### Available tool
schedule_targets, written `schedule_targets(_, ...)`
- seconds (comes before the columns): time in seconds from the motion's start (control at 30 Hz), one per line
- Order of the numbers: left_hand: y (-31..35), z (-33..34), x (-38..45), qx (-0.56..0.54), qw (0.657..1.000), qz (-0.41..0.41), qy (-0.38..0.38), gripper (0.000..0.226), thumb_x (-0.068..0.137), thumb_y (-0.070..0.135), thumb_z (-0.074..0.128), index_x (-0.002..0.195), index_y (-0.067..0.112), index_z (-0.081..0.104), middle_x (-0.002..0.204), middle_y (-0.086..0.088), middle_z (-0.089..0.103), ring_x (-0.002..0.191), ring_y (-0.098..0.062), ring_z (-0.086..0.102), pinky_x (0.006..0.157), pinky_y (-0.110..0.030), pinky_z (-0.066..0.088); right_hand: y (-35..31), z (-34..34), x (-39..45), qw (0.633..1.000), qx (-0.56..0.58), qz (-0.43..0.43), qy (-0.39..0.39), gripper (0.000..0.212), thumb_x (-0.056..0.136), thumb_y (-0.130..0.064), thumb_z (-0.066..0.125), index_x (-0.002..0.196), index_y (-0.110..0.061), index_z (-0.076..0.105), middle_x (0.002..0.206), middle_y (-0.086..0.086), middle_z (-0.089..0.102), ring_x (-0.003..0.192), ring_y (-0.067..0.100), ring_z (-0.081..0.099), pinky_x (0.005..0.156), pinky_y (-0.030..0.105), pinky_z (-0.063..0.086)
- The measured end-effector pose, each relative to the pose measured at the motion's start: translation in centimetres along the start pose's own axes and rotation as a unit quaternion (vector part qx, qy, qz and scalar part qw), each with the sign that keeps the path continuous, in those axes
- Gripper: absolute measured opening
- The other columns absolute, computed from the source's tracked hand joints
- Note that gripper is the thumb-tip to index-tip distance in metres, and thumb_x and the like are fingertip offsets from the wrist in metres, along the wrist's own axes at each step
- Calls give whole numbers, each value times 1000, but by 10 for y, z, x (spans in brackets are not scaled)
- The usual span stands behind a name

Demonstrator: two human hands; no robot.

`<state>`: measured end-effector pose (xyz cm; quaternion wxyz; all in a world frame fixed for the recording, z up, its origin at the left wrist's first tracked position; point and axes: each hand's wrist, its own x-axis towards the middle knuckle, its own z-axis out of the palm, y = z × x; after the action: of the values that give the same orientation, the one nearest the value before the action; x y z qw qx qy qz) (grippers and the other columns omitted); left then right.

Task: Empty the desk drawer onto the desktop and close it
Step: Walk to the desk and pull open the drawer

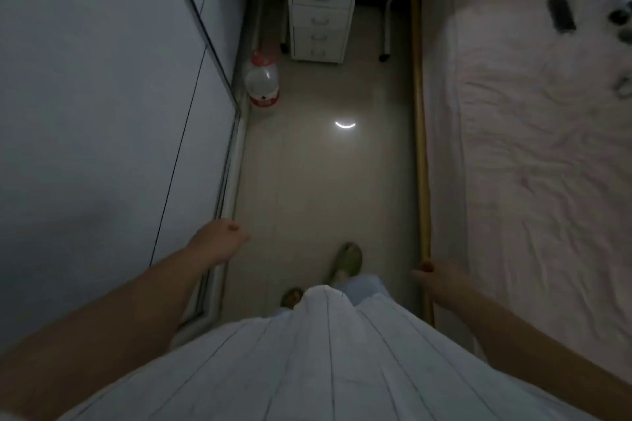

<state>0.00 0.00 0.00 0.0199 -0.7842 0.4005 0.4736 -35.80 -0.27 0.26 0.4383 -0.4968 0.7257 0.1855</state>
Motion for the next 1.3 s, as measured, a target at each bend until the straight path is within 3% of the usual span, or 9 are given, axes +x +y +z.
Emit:
schedule_targets(0.13,37,-19,43,-45,998,-46,24,29,89,24,52,62,25,40,65,8,37,78,-18,45,71,-27,32,-36,-50,61,1000,-11,-12,-1,27,94,-28,49,105,-5,59,86,8,55,74,17,49,58,26,36)
schedule_targets(0.27,90,-51,82,-78,993,-73,57,36,87,21,54,57,26,36,70,-2,44,82,-19,44,64,-27,30,-81,-124,120,999,-31,-20,-4,20,94,-25,51,81,-11,54,73,3,50,66,14,46,66,28,38)
schedule_targets(0.4,153,-92,122,-93,990,-71,73,7,87,20,53,82,16,57,94,-14,59,88,-23,53,78,-28,38,-127,-201,164,998,-35,-42,4,18,92,-22,54,83,-6,55,66,2,47,66,16,46,64,27,36)
schedule_targets(0.5,191,-122,153,-124,986,-72,87,27,88,21,54,106,5,66,116,-21,64,105,-31,59,86,-32,43,-164,-243,195,998,-30,-59,10,19,92,-21,54,77,-9,52,66,3,46,67,17,46,63,28,35)
schedule_targets(0.7,242,-177,225,-127,988,-71,58,33,89,23,55,114,4,63,128,-20,60,100,-24,54,86,-29,39,-226,-295,251,999,-21,-28,12,13,93,-22,54,84,-13,53,73,2,49,73,17,49,66,27,39)
schedule_targets(0.87,283,-263,291,-95,992,-62,49,35,84,31,57,106,5,65,127,-19,61,116,-31,56,88,-29,42,-283,-339,289,999,-32,-14,17,24,94,-25,53,107,-6,60,85,5,57,77,16,54,67,26,43)
schedule_targets(1.07,345,-332,359,-67,995,-36,69,22,88,26,56,92,8,68,97,-14,62,100,-28,60,75,-27,37,-347,-389,329,998,-24,-28,42,28,93,-28,53,113,-9,59,95,4,57,86,18,55,74,30,47)
schedule_targets(1.17,368,-338,385,-84,993,-53,63,37,87,28,57,108,-1,66,114,-20,65,109,-32,59,79,-30,40,-367,-418,359,998,-33,-34,31,26,93,-30,53,111,-12,58,94,2,56,87,17,57,79,31,49)
schedule_targets(1.3,389,-328,412,-118,986,-105,46,33,89,27,57,107,2,66,118,-12,62,115,-30,55,87,-30,41,-394,-467,406,997,-48,-60,12,26,92,-28,54,113,-13,57,86,-4,55,79,11,56,65,22,45)
